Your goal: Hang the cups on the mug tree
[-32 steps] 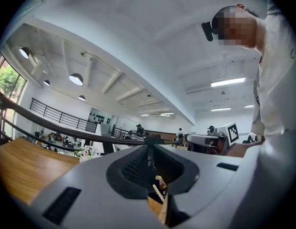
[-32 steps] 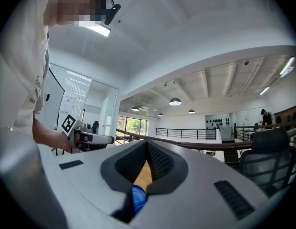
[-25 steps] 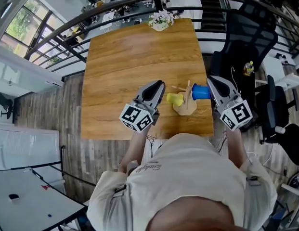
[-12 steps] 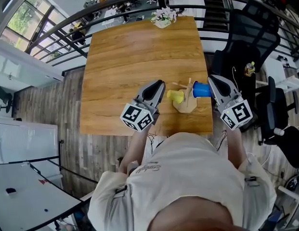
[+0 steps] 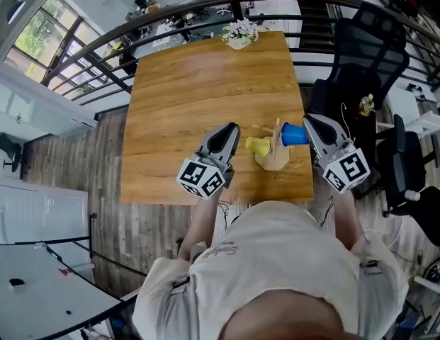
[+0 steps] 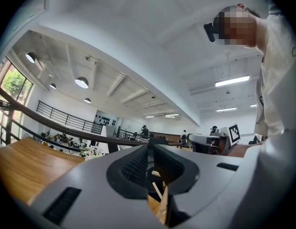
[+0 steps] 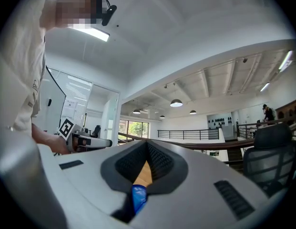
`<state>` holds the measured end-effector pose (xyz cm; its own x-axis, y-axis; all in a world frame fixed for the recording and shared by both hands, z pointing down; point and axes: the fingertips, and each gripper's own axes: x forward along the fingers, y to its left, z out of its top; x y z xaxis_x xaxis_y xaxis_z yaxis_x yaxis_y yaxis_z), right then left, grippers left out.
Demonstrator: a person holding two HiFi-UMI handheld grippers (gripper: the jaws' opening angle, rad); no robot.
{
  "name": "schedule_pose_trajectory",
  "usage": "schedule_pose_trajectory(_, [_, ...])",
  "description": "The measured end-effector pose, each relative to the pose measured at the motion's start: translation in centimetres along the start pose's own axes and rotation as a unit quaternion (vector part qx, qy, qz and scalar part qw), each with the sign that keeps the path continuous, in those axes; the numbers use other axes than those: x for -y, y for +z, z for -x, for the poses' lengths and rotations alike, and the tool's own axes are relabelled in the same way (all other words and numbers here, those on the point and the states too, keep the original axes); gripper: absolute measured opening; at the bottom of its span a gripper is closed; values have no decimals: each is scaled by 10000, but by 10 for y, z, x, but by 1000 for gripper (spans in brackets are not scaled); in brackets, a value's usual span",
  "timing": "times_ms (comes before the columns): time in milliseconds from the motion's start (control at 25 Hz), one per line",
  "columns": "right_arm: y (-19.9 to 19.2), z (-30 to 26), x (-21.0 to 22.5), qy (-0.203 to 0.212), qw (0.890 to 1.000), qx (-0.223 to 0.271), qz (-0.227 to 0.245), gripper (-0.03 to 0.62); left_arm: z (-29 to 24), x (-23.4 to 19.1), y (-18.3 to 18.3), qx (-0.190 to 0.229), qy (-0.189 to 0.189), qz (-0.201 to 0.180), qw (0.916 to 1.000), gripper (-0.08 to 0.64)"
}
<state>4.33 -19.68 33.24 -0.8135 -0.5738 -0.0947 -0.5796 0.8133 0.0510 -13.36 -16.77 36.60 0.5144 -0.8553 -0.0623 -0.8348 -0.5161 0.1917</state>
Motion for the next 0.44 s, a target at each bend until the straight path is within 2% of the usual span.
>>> schedule_pose_trajectory(440, [1, 8, 1, 8, 10000, 18, 2, -5, -6, 12, 0, 13, -81, -36, 10000, 44])
